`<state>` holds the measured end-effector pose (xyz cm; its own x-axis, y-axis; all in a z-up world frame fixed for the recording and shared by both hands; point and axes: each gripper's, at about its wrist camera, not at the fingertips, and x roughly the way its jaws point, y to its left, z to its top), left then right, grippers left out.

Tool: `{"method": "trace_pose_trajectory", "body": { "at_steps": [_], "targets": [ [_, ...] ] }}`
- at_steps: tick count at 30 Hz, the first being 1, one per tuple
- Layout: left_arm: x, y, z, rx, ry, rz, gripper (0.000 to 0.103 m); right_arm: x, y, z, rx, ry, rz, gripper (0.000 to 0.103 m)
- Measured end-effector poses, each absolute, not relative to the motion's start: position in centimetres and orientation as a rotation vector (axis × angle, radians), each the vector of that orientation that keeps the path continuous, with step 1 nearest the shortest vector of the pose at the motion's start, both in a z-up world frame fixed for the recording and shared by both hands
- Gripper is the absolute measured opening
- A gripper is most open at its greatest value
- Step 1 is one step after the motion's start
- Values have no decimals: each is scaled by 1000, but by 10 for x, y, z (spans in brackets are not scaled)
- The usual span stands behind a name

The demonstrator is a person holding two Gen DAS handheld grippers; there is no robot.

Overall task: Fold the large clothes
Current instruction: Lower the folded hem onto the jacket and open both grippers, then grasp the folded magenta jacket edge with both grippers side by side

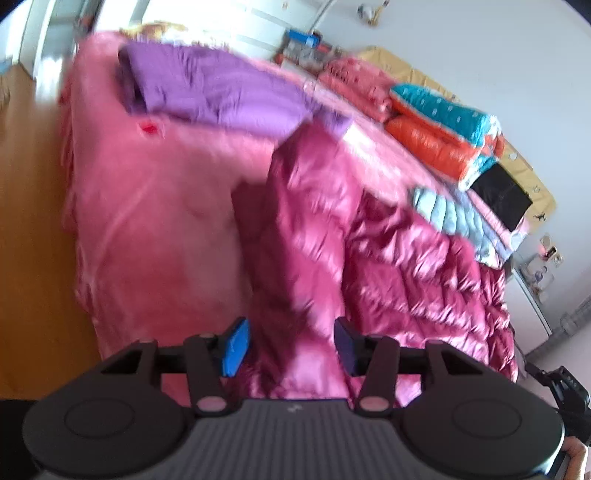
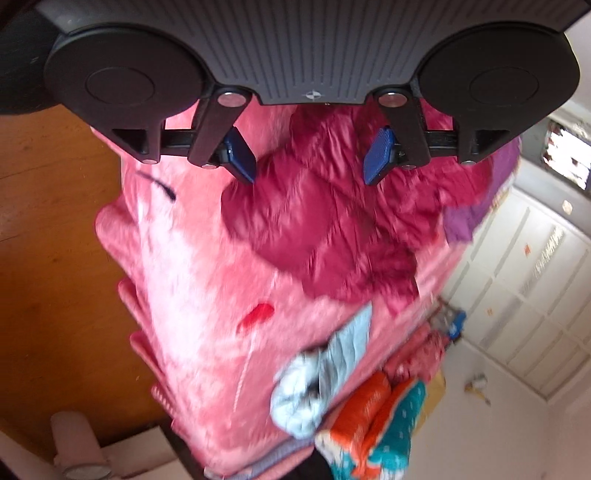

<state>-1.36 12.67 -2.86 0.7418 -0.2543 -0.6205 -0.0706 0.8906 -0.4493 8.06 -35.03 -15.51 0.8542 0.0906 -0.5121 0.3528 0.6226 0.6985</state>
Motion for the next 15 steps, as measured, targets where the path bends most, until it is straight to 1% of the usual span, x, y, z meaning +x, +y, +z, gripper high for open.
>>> {"method": "trace_pose_trajectory", "body": {
  "at_steps": [3, 5, 6, 10, 13, 15],
  "targets": [
    [-23, 119, -4, -416, 659, -144, 49, 78, -349, -143, 836, 462, -108, 87],
    [-22, 109, 5, -370, 629, -188, 49, 85, -335, -134, 738, 445, -42, 92],
    [-17, 99, 6, -341, 622, -214, 49, 90, -326, -130, 673, 443, -9, 92],
    [11, 55, -10, -208, 667, -275, 49, 112, -285, -124, 442, 457, 132, 98],
    [33, 32, -27, -155, 700, -303, 49, 133, -262, -135, 322, 512, 207, 98],
    [45, 21, -36, -100, 700, -292, 49, 147, -256, -143, 292, 545, 226, 98]
  ]
}}
